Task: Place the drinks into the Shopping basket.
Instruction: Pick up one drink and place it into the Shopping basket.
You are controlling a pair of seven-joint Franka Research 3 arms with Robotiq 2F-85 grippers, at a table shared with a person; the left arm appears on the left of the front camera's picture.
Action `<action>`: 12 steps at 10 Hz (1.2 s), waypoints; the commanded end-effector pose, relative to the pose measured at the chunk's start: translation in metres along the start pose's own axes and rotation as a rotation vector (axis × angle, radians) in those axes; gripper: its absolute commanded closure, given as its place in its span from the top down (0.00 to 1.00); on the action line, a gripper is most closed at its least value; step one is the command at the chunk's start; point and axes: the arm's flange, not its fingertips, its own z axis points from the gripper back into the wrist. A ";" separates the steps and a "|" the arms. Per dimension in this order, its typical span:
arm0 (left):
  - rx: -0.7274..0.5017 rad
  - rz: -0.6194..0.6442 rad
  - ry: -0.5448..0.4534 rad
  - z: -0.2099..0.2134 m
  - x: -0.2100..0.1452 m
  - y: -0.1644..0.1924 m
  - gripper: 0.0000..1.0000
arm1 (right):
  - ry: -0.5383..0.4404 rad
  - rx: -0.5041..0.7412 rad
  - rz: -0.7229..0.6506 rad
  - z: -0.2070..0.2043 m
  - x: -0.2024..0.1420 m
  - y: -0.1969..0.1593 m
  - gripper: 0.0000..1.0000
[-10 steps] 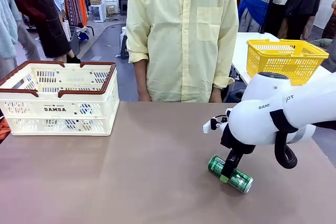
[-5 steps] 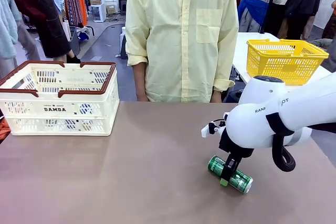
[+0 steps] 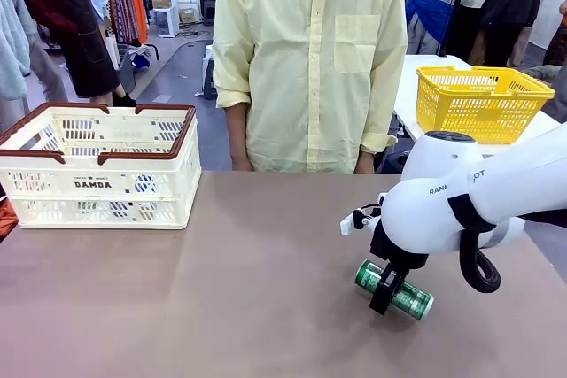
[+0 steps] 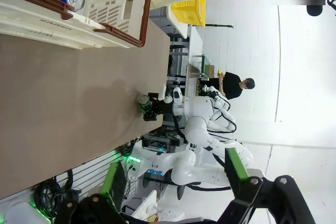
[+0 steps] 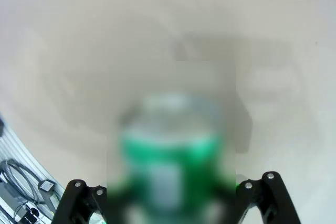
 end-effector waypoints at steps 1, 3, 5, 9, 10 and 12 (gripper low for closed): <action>0.005 0.002 -0.005 0.000 -0.003 0.000 1.00 | 0.017 -0.017 -0.153 0.033 0.006 0.007 0.00; 0.005 0.002 -0.005 0.000 -0.003 0.000 1.00 | -0.006 0.083 -0.346 0.070 0.041 0.024 0.00; 0.005 0.002 -0.005 0.000 -0.003 0.000 1.00 | -0.070 0.146 -0.421 0.082 0.109 0.055 0.00; 0.005 0.002 -0.005 0.000 -0.003 0.000 1.00 | -0.081 0.136 -0.405 0.028 0.244 0.119 0.00; 0.005 0.002 -0.005 0.000 -0.003 0.000 1.00 | -0.081 0.125 -0.404 0.010 0.257 0.123 0.00; 0.005 0.002 -0.005 0.000 -0.003 0.000 1.00 | -0.039 0.099 -0.379 -0.014 0.258 0.132 0.00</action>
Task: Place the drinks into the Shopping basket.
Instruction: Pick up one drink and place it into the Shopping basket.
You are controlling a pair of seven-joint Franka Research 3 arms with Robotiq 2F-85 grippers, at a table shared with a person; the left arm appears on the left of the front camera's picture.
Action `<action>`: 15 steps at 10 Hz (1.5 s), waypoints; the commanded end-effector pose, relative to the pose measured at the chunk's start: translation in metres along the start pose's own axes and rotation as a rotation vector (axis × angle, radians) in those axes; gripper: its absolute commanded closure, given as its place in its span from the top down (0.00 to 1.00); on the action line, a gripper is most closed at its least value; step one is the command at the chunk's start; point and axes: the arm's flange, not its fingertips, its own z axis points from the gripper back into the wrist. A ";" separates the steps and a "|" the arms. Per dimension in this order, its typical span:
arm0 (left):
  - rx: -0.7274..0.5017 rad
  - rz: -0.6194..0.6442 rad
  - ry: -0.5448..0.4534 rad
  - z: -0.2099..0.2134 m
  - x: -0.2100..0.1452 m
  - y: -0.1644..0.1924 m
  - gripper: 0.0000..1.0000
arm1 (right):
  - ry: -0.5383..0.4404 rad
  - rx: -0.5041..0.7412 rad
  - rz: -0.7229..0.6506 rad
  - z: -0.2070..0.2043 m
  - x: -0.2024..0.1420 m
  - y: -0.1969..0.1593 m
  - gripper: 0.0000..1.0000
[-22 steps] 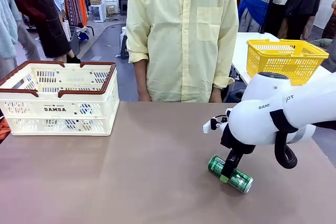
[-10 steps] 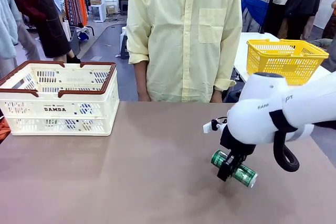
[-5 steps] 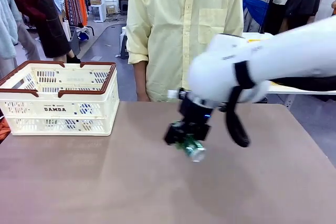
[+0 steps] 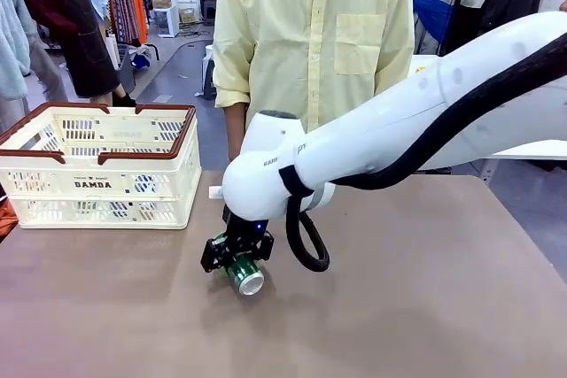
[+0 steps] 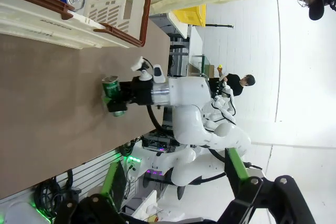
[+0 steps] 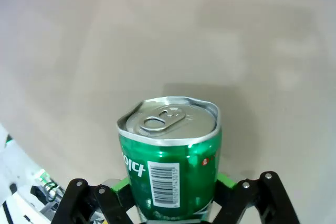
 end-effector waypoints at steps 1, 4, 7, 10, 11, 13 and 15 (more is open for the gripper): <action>0.005 0.002 -0.005 0.000 -0.003 0.000 1.00 | 0.006 -0.065 -0.026 0.008 0.002 0.008 0.00; 0.005 0.002 -0.005 0.000 -0.003 0.000 1.00 | 0.050 -0.086 -0.024 -0.002 -0.002 0.004 0.00; 0.005 0.002 -0.005 0.000 -0.003 0.000 1.00 | 0.058 -0.079 -0.029 -0.001 -0.002 0.004 1.00; 0.005 0.002 -0.005 0.000 -0.003 0.000 1.00 | 0.080 -0.070 -0.039 0.001 -0.003 0.001 1.00; 0.005 0.002 -0.005 0.000 -0.003 0.000 1.00 | 0.078 -0.065 -0.039 0.003 -0.003 0.000 1.00; 0.005 0.002 -0.005 0.000 -0.003 0.000 1.00 | 0.070 -0.047 -0.035 0.010 -0.005 0.000 1.00; 0.005 0.002 -0.005 0.000 -0.003 0.000 1.00 | 0.056 -0.040 -0.035 0.022 -0.009 -0.002 1.00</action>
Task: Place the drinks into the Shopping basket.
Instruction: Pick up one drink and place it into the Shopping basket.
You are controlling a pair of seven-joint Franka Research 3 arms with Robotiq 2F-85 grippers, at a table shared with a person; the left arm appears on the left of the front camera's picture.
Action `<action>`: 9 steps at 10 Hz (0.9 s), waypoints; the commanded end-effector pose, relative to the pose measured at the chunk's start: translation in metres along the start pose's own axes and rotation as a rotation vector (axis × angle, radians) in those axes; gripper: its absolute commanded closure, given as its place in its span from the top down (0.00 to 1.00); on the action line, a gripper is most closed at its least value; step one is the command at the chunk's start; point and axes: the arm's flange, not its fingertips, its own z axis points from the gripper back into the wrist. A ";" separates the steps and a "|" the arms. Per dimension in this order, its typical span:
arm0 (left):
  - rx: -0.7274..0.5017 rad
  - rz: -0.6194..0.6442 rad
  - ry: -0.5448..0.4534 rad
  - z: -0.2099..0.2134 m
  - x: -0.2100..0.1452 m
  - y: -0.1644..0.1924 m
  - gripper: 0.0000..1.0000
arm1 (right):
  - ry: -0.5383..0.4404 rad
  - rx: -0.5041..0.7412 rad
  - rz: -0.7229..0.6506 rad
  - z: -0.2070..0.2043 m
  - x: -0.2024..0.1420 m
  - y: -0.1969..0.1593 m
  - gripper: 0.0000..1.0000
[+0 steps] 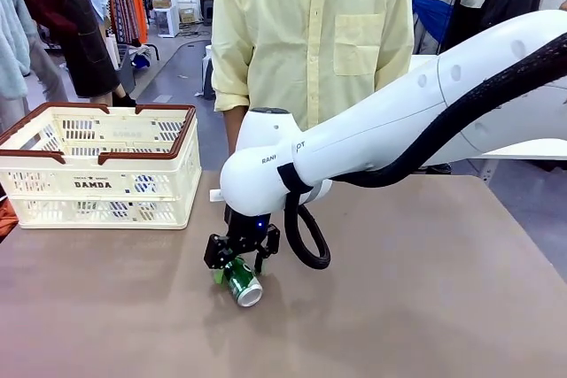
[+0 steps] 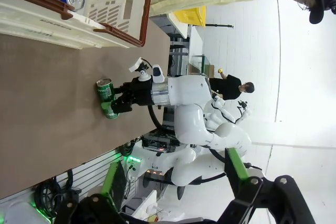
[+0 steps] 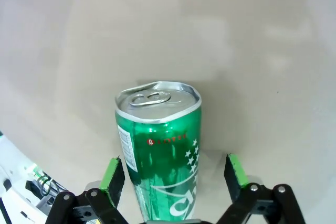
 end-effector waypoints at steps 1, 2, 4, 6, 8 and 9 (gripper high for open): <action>0.005 0.002 -0.005 0.000 -0.003 0.000 1.00 | -0.010 0.010 -0.025 0.022 -0.012 -0.008 1.00; 0.005 0.002 -0.005 0.000 -0.003 0.000 1.00 | -0.029 0.001 -0.024 0.042 -0.017 -0.015 1.00; 0.005 0.002 -0.005 0.000 -0.003 0.000 1.00 | -0.053 0.091 -0.010 0.110 -0.048 -0.050 1.00; 0.005 0.002 -0.005 0.000 -0.003 0.000 1.00 | -0.083 0.334 -0.056 0.184 -0.112 -0.129 1.00; 0.005 0.002 -0.005 0.000 -0.003 0.000 1.00 | -0.242 0.620 -0.194 0.241 -0.205 -0.251 1.00; 0.005 0.002 -0.005 0.000 -0.003 0.000 1.00 | -0.344 0.757 -0.254 0.252 -0.248 -0.303 1.00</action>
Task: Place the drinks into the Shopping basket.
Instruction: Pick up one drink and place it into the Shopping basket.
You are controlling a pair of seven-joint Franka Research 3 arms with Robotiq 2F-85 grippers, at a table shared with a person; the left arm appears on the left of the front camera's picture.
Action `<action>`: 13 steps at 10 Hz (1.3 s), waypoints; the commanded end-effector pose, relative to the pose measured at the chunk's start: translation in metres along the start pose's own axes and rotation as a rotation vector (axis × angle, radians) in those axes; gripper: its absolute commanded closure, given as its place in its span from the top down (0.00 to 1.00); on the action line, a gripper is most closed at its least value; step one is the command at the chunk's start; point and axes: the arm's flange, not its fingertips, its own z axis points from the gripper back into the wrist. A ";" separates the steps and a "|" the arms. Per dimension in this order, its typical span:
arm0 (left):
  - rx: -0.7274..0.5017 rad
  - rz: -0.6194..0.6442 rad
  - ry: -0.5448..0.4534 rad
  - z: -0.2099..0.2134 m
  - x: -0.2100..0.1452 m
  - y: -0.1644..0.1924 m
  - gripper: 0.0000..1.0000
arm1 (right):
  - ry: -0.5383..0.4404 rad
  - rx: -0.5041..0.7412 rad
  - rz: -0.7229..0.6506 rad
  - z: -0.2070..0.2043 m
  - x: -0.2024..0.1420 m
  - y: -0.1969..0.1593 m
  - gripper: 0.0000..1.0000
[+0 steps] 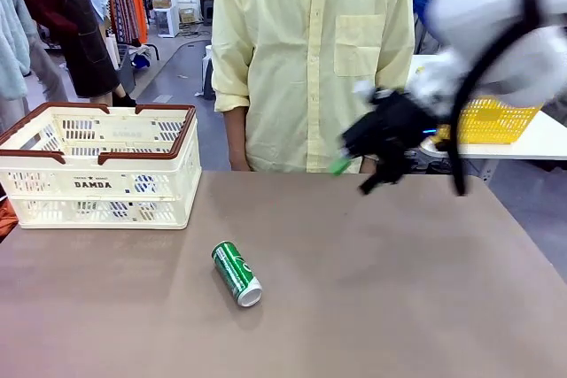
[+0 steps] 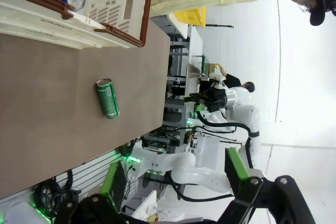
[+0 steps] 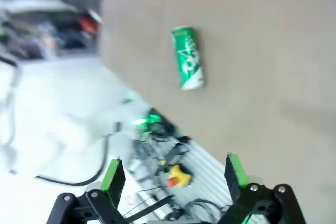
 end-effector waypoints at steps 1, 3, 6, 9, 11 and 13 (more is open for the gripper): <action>0.005 0.000 -0.004 -0.001 -0.003 -0.001 1.00 | -0.184 0.228 -0.121 0.103 -0.063 -0.101 1.00; 0.005 0.000 -0.004 -0.001 -0.003 -0.001 1.00 | -0.309 0.448 -0.142 0.143 -0.104 -0.166 1.00; 0.005 0.000 -0.004 -0.001 -0.003 -0.001 1.00 | -0.337 0.429 -0.186 0.159 -0.136 -0.174 1.00; 0.005 0.000 -0.004 -0.001 -0.003 -0.001 1.00 | -0.337 0.429 -0.186 0.159 -0.136 -0.174 1.00; 0.005 0.000 -0.004 -0.001 -0.003 -0.001 1.00 | -0.337 0.429 -0.186 0.159 -0.136 -0.174 1.00; 0.000 0.000 -0.001 0.000 0.000 0.000 1.00 | -0.337 0.429 -0.186 0.159 -0.136 -0.174 1.00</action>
